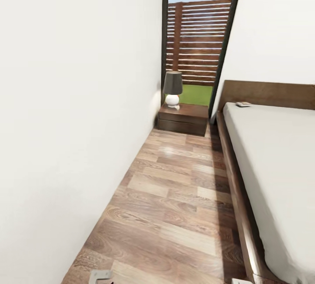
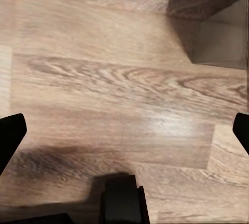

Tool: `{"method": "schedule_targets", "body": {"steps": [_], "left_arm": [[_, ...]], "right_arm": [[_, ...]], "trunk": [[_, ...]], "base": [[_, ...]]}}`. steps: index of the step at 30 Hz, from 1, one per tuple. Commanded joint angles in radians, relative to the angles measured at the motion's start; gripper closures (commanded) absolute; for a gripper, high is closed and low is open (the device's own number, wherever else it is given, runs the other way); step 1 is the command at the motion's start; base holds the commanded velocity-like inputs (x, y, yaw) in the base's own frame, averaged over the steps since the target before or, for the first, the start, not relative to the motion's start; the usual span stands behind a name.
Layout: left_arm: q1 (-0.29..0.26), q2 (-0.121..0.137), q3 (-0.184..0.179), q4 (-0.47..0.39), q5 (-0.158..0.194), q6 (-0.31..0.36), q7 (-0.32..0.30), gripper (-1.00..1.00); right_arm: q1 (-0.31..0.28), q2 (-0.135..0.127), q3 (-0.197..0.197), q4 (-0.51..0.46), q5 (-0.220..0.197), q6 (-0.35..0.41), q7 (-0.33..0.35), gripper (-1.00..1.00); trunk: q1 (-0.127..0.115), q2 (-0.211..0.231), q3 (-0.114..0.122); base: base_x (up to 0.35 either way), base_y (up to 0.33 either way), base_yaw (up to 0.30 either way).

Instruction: In the bedroom, move the book from the bed onto either nightstand, and place the two sandals side by side next to the bed.

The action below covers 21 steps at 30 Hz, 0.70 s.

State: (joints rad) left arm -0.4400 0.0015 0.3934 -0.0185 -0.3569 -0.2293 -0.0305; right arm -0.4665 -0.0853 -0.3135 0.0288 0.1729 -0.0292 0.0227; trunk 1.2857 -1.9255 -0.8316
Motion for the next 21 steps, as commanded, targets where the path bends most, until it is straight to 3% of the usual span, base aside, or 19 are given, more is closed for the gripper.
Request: {"method": "schedule_targets", "body": {"steps": [1,11,21], "left_arm": [[0.000,0.000,0.008,0.000,-0.006,-0.002,-0.003,-1.00],[0.000,0.000,0.008,0.000,-0.006,-0.002,-0.003,-1.00],[0.000,0.000,0.008,0.000,-0.006,-0.002,-0.003,-1.00]], "right_arm": [[-0.001,-0.001,-0.009,0.003,0.010,-0.003,0.002,-1.00],[-0.001,-0.001,-0.009,0.003,0.010,-0.003,0.002,-1.00],[-0.001,-0.001,-0.009,0.002,0.010,-0.003,0.002,-1.00]], "trunk": [[0.000,0.000,-0.001],[0.000,0.000,-0.001],[0.000,0.000,-0.001]], "base": [[0.013,0.010,-0.149],[0.021,0.014,-0.031],[0.227,0.163,-0.001]]}}
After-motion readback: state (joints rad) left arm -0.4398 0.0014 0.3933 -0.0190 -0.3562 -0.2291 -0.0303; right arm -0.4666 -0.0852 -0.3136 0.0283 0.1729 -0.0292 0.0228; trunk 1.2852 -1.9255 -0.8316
